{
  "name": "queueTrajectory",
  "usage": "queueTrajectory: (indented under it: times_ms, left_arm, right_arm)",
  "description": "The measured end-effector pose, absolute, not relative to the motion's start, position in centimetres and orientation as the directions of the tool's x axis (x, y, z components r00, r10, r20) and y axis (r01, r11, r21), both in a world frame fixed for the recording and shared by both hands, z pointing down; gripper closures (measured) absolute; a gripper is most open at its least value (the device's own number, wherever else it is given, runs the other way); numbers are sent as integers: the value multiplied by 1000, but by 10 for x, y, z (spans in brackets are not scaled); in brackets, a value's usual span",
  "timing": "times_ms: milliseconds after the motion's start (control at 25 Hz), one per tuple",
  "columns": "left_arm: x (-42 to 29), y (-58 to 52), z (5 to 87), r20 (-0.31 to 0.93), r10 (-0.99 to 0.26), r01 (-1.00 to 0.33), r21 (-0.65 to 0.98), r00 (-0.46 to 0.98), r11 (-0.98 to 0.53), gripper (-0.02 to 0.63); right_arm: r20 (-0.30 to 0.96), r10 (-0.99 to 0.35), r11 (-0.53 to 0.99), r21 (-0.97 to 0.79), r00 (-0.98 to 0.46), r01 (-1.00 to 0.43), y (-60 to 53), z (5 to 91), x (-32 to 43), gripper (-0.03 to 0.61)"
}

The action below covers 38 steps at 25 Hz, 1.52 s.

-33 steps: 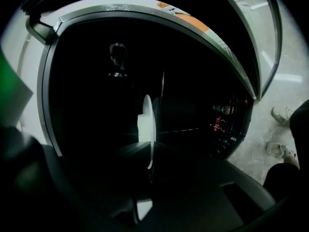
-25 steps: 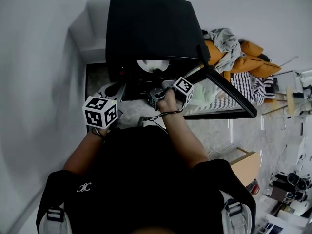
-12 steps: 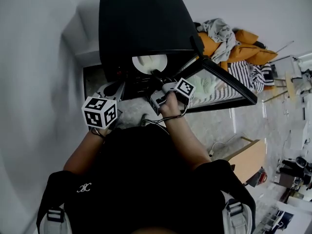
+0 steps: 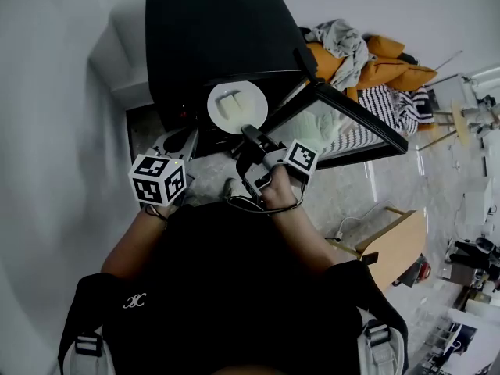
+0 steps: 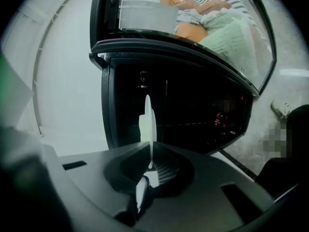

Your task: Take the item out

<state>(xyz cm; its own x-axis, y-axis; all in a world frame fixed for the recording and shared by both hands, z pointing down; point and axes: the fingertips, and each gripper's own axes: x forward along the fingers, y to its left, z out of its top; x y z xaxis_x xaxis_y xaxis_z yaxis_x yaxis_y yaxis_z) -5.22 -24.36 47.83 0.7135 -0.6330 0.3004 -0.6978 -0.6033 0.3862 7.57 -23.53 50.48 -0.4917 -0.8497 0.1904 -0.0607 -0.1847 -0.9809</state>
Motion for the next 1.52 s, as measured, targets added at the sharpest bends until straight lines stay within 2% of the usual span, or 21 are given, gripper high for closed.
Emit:
queueTrajectory:
  times_ms: [600,1520]
  left_arm:
    - [-44,-240,490,326,-607,-688,390,725,-612,606]
    - [-40,-229,493,334,-582,-671,382,741,-635,606]
  right_arm:
    - [218,-846,-211,-975,-486,-71,-181,509,84,557]
    - [165,-874,-133,-986,-458,-102,-169,501,89,557]
